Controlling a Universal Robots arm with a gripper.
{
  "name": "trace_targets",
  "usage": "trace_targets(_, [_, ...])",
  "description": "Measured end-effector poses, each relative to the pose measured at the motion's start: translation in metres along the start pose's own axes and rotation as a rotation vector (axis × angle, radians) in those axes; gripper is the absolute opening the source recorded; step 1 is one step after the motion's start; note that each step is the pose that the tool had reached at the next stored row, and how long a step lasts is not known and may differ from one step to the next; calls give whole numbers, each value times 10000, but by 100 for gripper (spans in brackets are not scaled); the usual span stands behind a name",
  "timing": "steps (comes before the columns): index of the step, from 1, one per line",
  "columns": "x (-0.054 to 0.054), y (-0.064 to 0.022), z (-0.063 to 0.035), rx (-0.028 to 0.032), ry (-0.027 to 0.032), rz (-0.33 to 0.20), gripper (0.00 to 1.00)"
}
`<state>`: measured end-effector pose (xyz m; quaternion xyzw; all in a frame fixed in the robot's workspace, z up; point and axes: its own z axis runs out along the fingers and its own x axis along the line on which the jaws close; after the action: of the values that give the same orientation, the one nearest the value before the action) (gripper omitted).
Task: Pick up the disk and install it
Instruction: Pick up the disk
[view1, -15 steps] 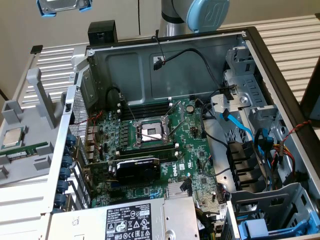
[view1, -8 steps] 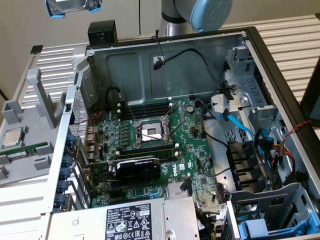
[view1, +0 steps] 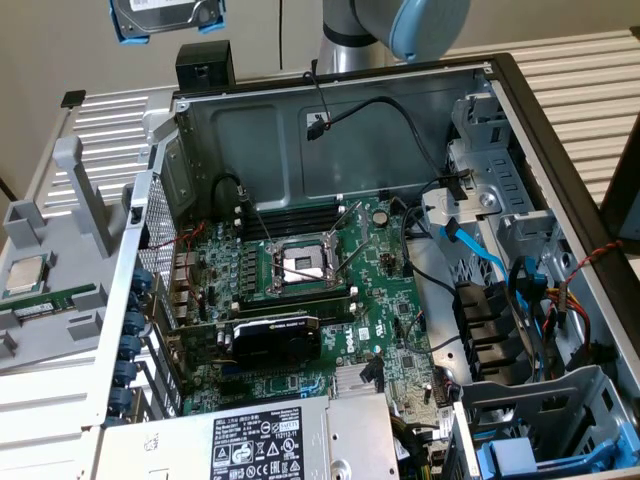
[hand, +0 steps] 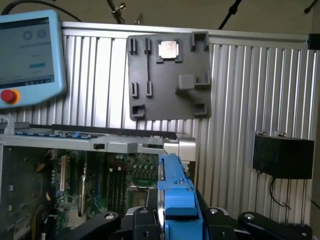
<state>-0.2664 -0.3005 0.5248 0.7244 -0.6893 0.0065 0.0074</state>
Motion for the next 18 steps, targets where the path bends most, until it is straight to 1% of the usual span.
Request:
trace_targets(4, [101, -86, 1, -2, -21, 0, 37])
trace_targets(10, [117, -91, 2, -2, -29, 0, 37])
trace_targets(12, [134, -144, 2, -2, -28, -2, 37])
trace_targets(18, [262, -370, 4, -1, -31, -2, 37])
